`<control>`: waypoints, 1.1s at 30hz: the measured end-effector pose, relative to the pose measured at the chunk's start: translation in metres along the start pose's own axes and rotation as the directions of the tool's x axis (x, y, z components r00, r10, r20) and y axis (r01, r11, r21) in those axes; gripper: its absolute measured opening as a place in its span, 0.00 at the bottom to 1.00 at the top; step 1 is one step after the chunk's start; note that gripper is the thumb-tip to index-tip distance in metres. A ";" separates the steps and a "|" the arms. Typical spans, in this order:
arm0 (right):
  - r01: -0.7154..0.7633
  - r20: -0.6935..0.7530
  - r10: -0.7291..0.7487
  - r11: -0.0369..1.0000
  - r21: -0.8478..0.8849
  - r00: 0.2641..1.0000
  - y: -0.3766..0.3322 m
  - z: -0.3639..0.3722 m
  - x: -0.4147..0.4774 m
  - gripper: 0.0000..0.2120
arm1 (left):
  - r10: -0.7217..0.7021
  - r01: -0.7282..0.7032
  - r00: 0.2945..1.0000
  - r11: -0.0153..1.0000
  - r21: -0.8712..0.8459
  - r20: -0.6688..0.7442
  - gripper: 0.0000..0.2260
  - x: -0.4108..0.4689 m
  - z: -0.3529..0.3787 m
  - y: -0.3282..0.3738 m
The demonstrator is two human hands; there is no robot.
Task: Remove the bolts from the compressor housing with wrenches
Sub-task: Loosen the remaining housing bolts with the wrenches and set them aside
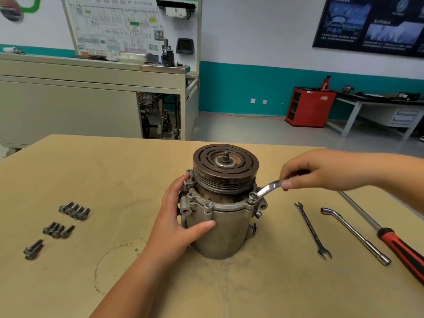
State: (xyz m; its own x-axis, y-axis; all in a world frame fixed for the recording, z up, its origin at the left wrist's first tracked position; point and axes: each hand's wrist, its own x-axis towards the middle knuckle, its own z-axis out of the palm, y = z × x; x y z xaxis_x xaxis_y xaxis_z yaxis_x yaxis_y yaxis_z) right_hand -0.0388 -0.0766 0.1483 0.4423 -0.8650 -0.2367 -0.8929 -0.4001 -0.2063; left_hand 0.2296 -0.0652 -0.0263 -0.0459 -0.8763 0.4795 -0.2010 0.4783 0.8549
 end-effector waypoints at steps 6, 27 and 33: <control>-0.114 0.150 0.066 0.933 0.341 0.986 0.019 0.000 -0.020 0.13 | 0.007 -0.007 1.000 1.000 0.003 0.008 0.42 0.000 0.000 -0.001; -0.059 0.056 -0.031 -0.107 0.993 0.998 -0.095 0.083 -0.023 0.10 | 0.037 -0.037 0.999 0.999 0.004 -0.008 0.39 0.001 0.001 -0.005; -0.194 0.234 -0.056 0.397 0.897 0.971 -0.053 0.062 -0.026 0.13 | 0.023 -0.023 1.000 1.000 -0.001 0.004 0.39 0.001 -0.001 -0.004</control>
State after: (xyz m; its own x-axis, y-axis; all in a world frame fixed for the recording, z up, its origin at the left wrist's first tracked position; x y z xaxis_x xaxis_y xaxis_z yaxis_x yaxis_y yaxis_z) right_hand 0.0019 -0.0144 0.1063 0.4987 -0.7463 -0.4408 -0.3649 0.2805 -0.8878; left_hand 0.2310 -0.0682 -0.0291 -0.0549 -0.8654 0.4981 -0.1994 0.4983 0.8438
